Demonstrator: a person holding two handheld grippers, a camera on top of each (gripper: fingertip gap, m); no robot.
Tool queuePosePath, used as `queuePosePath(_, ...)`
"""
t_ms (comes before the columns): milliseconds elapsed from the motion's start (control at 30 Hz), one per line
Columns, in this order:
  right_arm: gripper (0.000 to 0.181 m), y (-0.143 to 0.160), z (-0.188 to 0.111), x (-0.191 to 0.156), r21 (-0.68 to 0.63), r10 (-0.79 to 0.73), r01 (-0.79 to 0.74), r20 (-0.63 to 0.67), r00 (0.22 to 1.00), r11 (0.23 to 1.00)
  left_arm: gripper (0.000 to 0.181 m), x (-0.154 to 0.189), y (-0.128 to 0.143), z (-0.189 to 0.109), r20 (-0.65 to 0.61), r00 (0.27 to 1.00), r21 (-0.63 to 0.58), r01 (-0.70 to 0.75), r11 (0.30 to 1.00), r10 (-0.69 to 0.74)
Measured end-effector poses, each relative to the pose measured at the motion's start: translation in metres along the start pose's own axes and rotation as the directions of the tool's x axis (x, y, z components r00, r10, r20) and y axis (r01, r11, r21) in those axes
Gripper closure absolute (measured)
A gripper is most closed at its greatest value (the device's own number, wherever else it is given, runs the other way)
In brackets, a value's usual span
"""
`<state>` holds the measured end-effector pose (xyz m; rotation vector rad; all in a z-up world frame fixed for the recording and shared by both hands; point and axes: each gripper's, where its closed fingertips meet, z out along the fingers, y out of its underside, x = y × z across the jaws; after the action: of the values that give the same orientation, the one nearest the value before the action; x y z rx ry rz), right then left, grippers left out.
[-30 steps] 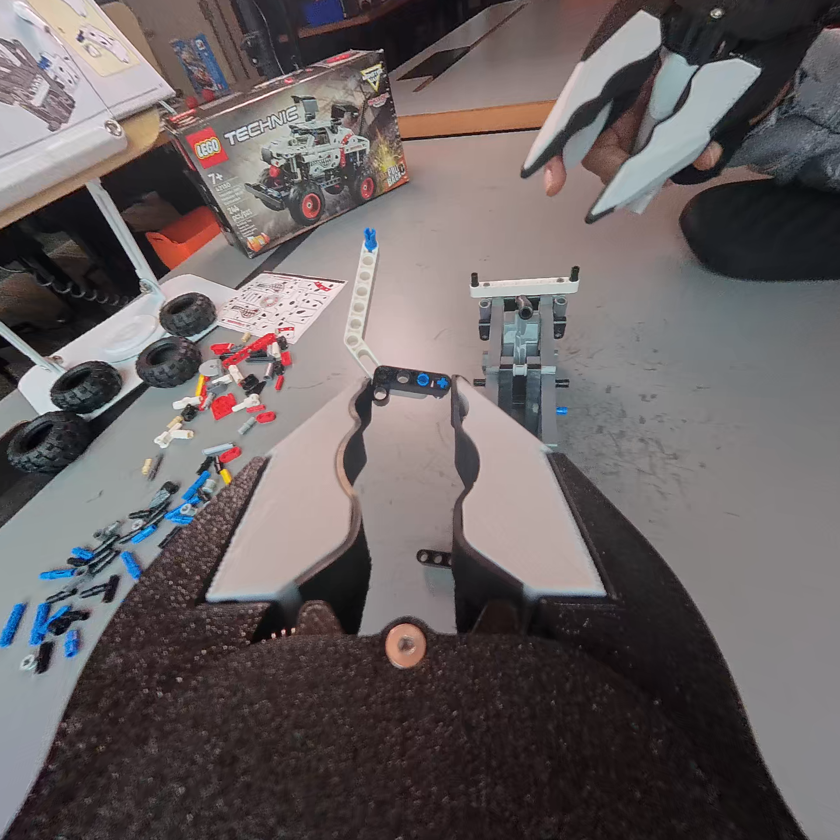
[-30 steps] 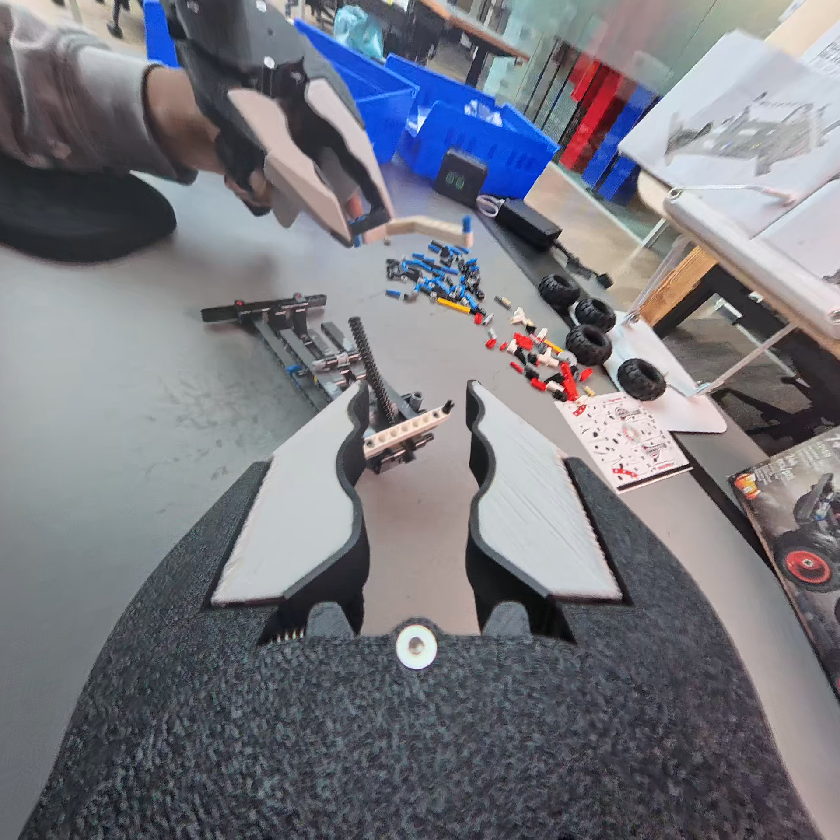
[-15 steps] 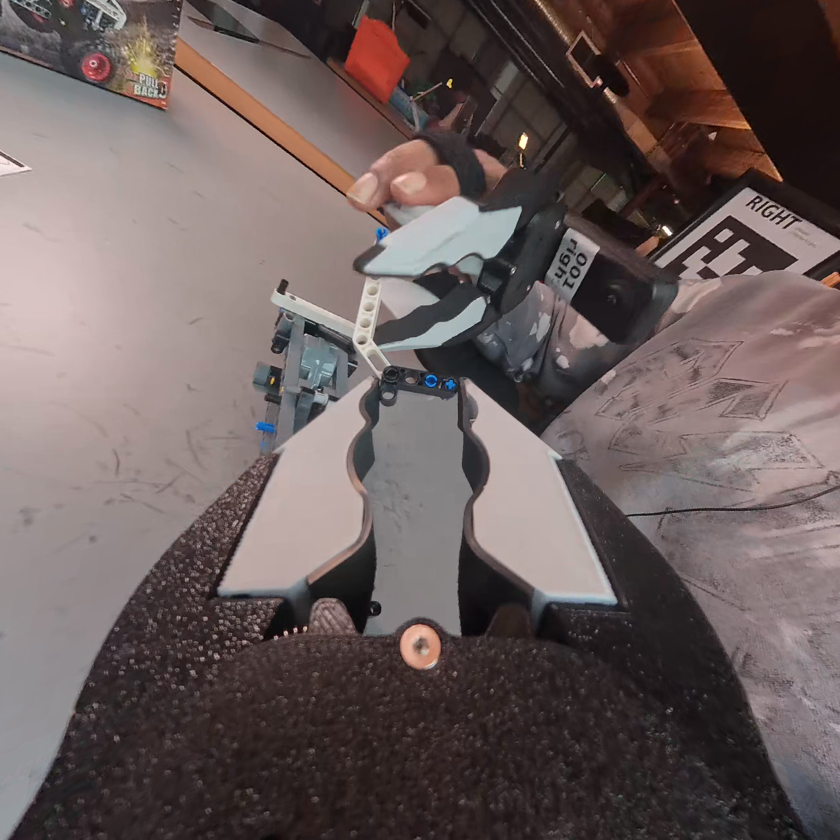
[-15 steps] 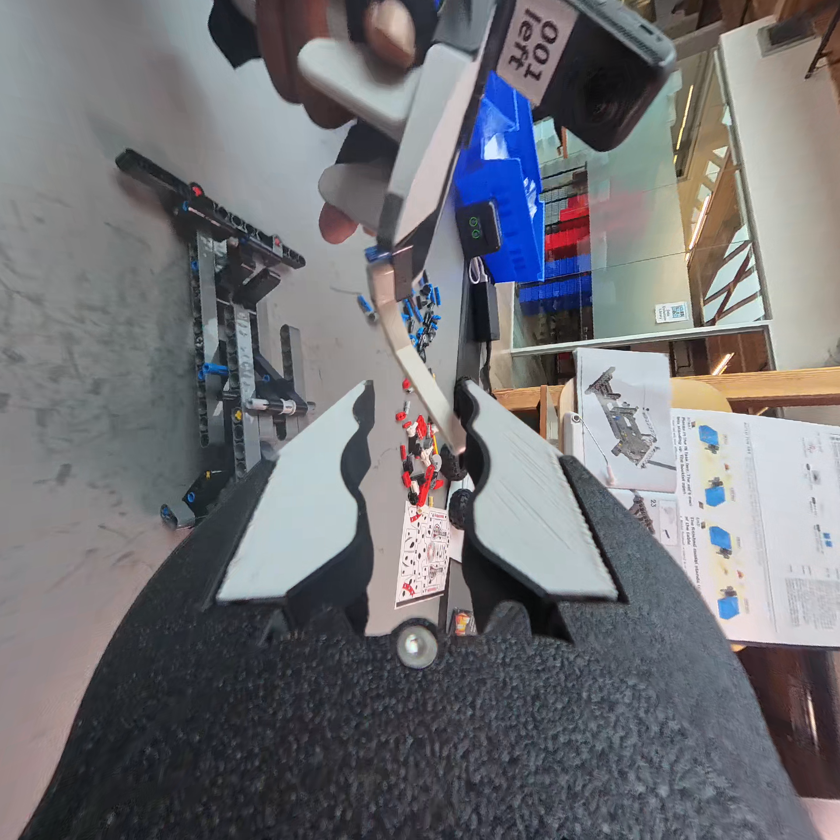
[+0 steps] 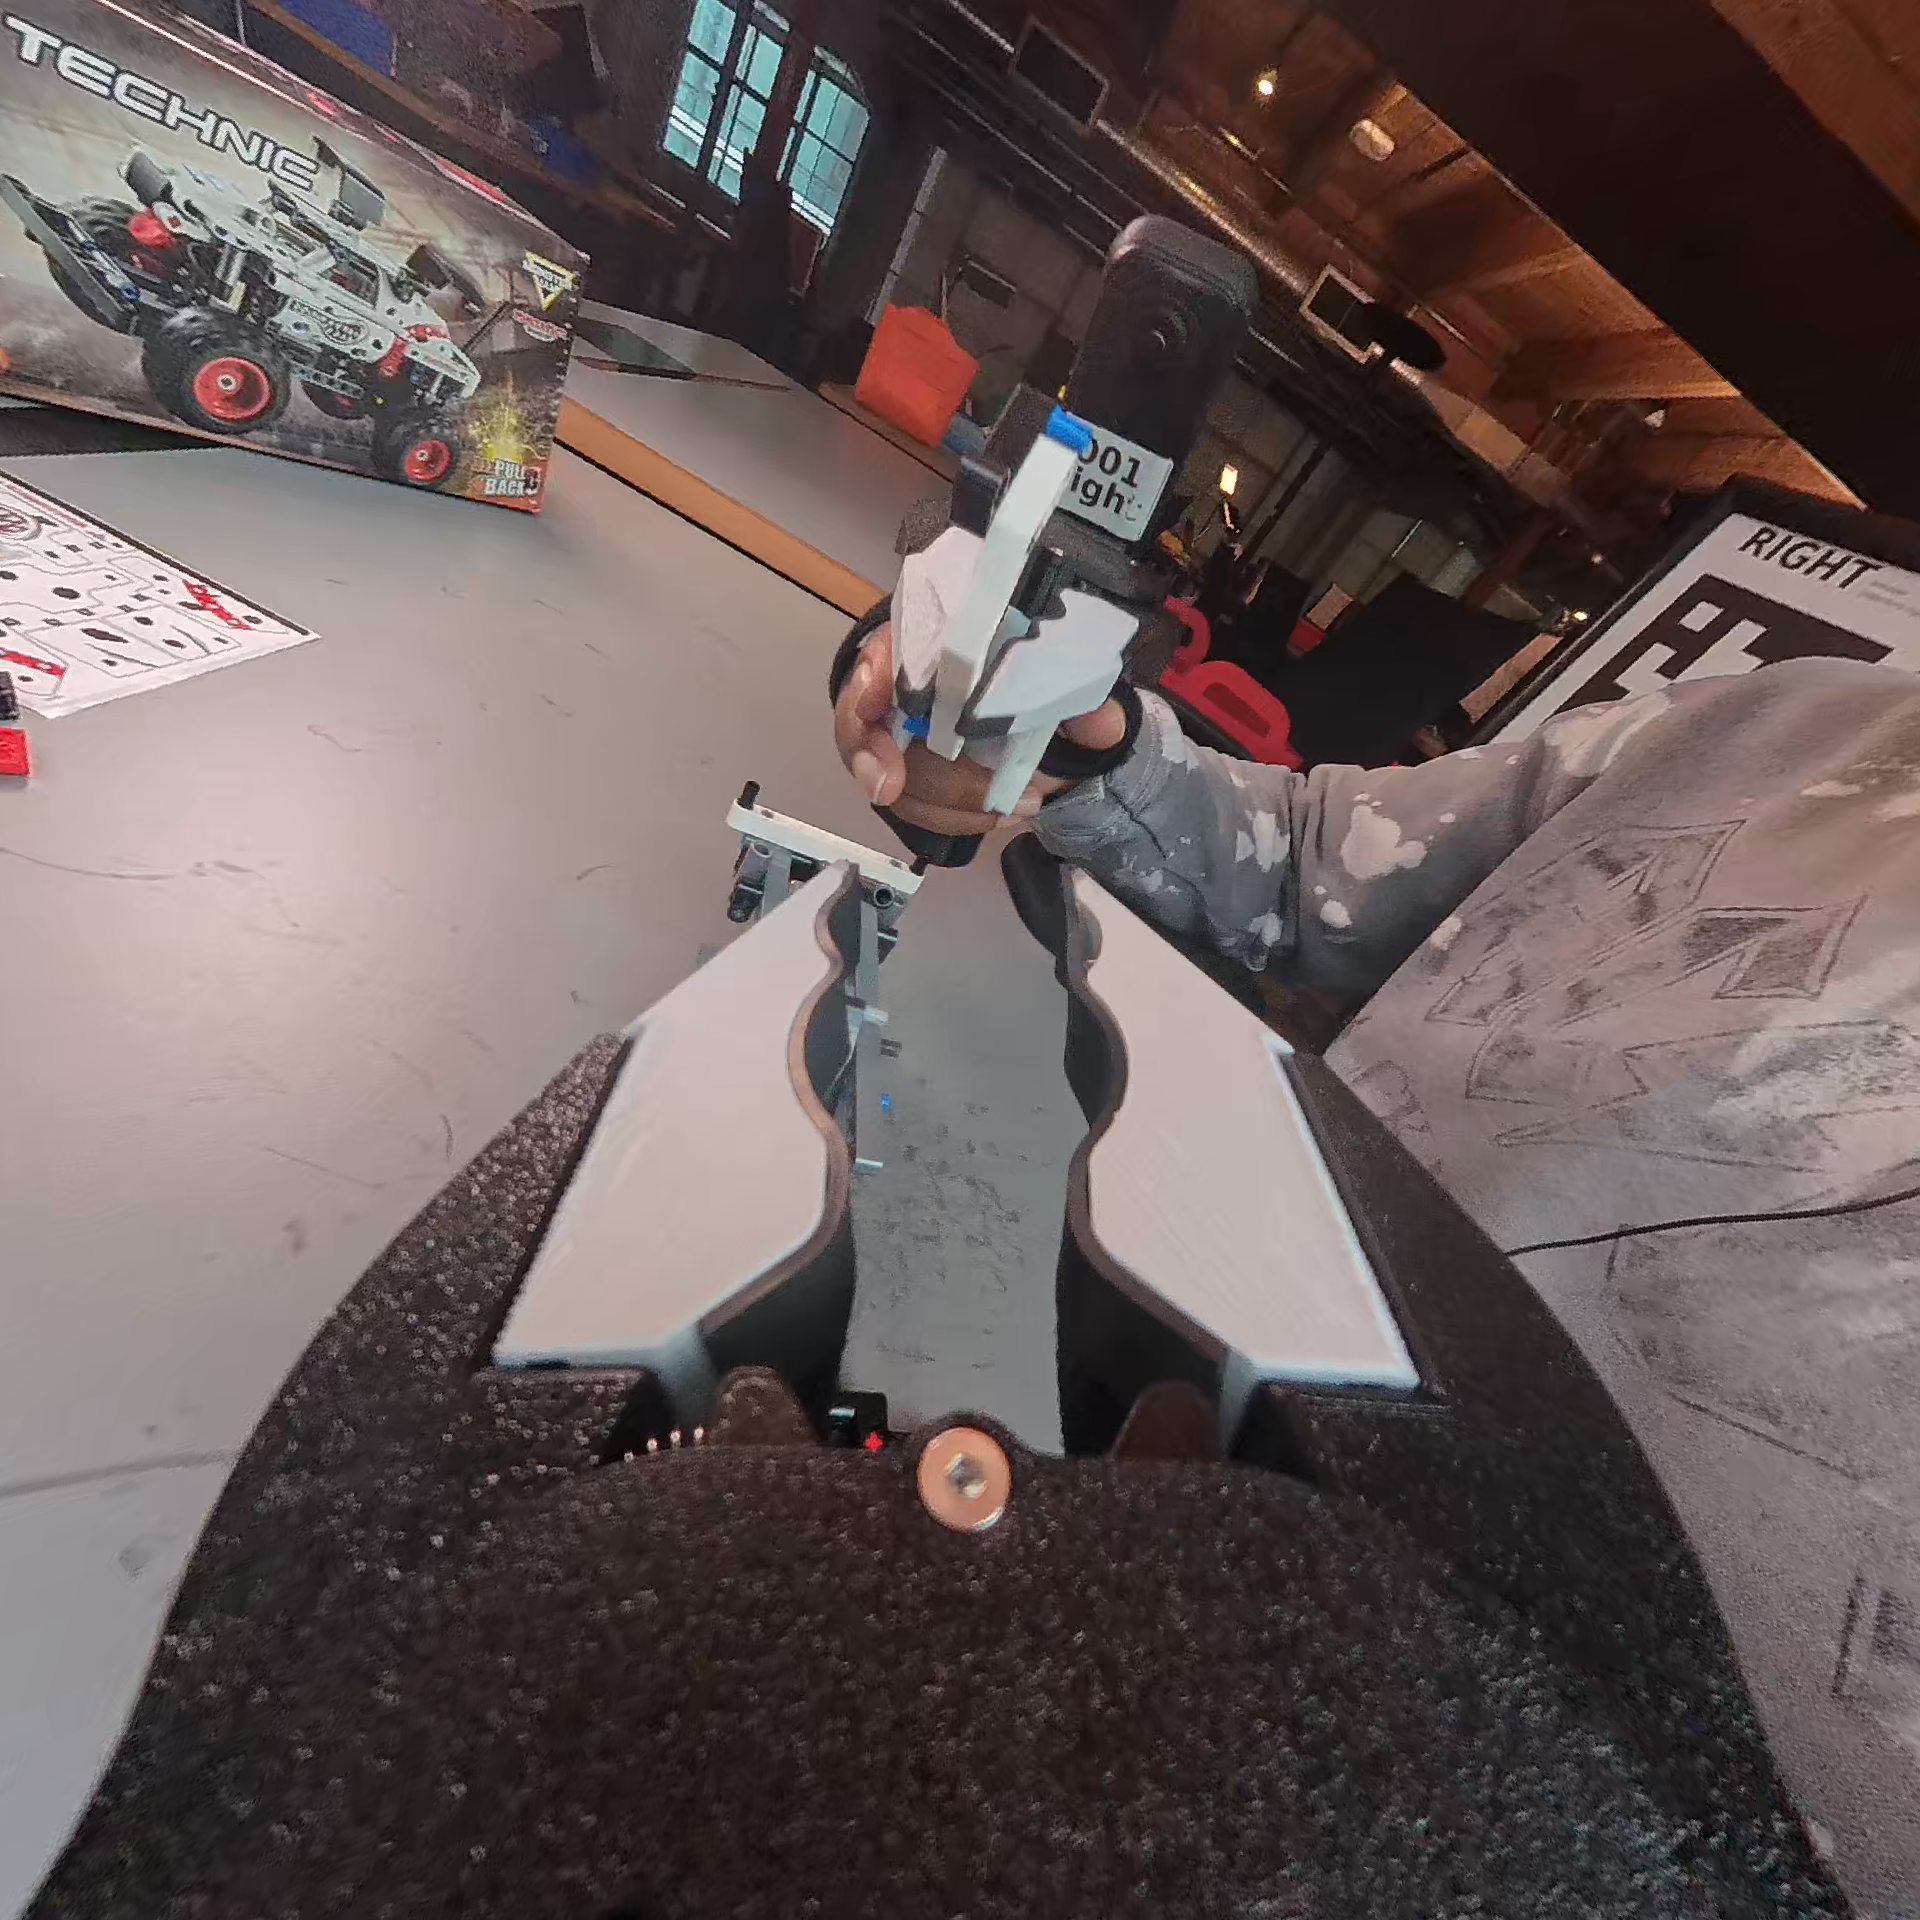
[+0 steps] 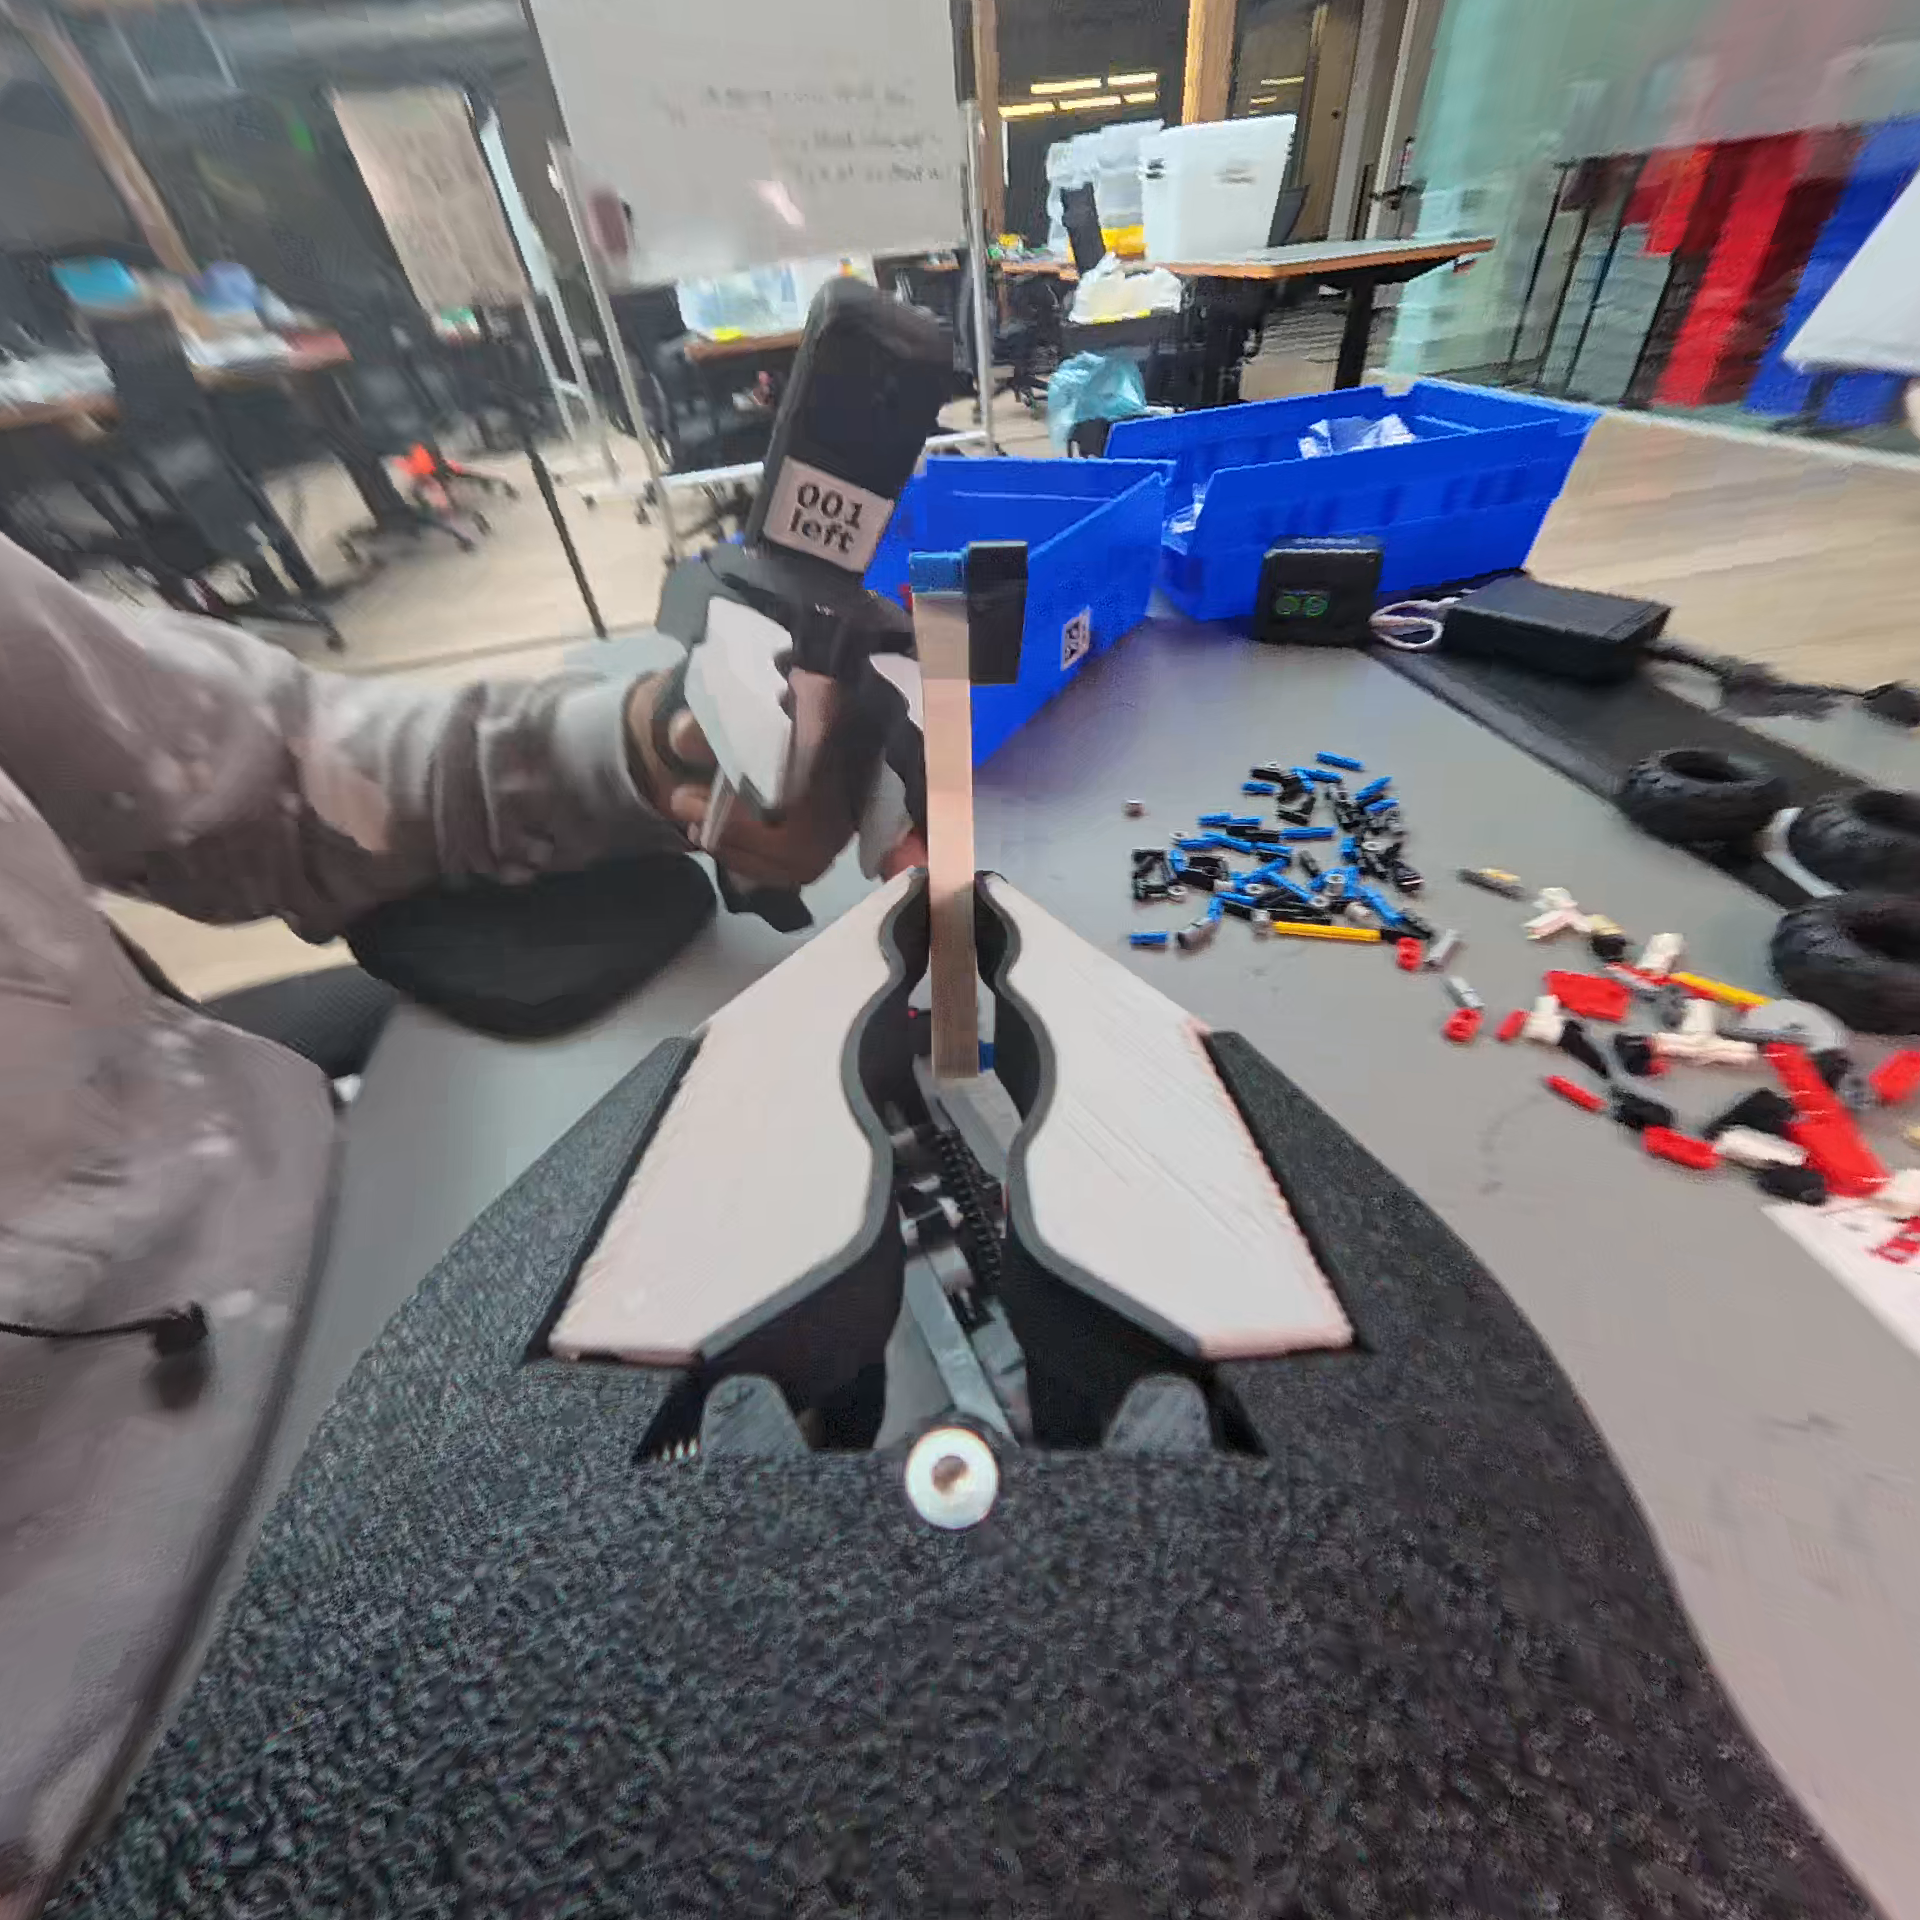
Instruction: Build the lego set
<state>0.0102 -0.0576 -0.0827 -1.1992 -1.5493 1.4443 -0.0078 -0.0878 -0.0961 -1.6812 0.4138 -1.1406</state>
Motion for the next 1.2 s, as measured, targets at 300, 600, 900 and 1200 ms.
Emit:
queuePosePath(300, 0.175, -0.026, -0.009, -0.002, 0.189, 0.393, -0.436, 0.226, 0.891, 0.88, 0.148, 0.0, -0.01, 0.01, 0.07, 0.995, 0.08, -0.079, 0.994, 0.074)
queuePosePath(600, 0.174, -0.049, 0.001, -0.006, 0.385, 0.451, -0.525, 0.27, 0.851, 0.759, 0.149, 0.024, -0.027, 0.044, 0.05, 0.996, 0.161, -0.084, 0.983, 0.077)
queuePosePath(900, 0.174, -0.05, 0.004, -0.009, 0.468, 0.352, -0.384, 0.157, 0.923, 0.796, 0.153, 0.021, -0.04, 0.038, 0.106, 0.994, 0.215, -0.039, 0.976, 0.017)
queuePosePath(1200, 0.172, -0.049, 0.01, -0.02, 0.462, 0.272, -0.293, 0.113, 0.956, 0.837, 0.173, 0.027, -0.034, 0.034, 0.129, 0.982, 0.147, -0.155, 0.977, 0.136)
